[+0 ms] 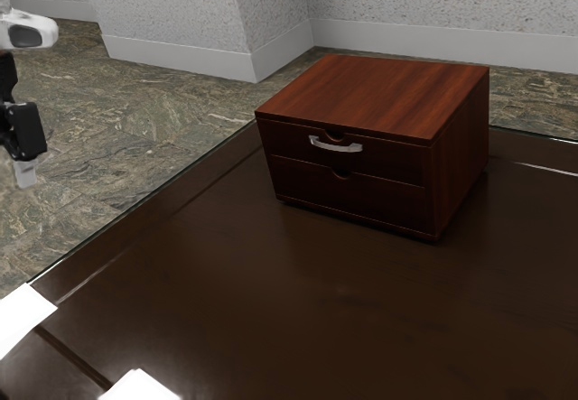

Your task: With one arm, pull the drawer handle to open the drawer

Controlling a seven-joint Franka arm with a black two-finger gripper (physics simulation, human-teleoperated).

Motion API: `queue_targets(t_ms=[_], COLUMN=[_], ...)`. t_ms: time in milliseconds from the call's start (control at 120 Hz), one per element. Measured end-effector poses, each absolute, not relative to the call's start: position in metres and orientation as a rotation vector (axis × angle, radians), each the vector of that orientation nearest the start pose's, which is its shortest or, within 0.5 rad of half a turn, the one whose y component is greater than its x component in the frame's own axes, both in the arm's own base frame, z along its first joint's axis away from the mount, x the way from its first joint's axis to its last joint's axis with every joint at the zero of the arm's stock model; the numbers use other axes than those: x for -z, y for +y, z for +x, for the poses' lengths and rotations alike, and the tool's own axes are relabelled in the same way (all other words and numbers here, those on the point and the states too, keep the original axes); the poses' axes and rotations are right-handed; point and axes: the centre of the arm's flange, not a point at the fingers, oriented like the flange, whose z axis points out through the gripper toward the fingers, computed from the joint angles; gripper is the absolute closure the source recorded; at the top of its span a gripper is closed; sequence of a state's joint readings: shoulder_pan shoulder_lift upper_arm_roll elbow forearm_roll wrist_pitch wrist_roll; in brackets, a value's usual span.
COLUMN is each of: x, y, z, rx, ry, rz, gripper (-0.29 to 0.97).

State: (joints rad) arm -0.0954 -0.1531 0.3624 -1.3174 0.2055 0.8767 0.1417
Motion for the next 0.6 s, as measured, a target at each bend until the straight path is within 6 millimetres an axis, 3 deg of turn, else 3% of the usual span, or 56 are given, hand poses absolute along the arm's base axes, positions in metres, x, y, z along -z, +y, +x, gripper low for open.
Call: queue_targets(t_ms=[142, 217, 333, 458, 600], x=[-0.763, -0.765, -0.735, -0.731, -0.702], y=[0.157, 0.118, 0.073, 0.024, -0.016], z=[0.418, 0.447, 0.506, 0.526, 0.544], rx=[-0.146, -0.029, 0.028, 0.116, 0.144], ry=[-0.165, 0.038, 0.310, 0.616, 0.915], rz=[-2.989, -2.976, -2.922, -2.849, -2.731], gripper=[0.00, 0.00, 0.00, 0.00, 0.00])
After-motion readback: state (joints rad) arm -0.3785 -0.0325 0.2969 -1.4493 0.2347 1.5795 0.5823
